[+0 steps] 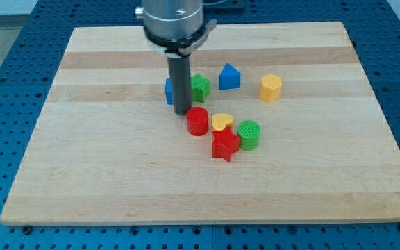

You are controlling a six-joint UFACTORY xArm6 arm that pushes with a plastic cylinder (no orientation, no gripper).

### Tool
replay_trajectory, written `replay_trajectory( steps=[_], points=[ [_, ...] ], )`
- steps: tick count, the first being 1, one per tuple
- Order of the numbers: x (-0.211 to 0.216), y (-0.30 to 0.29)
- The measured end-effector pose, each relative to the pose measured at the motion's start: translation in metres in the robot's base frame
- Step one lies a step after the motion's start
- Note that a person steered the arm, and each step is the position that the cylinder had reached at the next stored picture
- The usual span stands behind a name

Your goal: Push green circle towards green star

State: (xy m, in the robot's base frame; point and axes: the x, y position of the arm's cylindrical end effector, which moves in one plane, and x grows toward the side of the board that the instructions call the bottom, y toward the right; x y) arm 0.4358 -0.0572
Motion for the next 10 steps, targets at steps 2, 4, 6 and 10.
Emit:
replay_trajectory(
  steps=[2, 4, 6, 10],
  points=[
    [-0.023, -0.047],
    [-0.047, 0.017],
    [-0.031, 0.022],
    [0.071, 0.217]
  ],
)
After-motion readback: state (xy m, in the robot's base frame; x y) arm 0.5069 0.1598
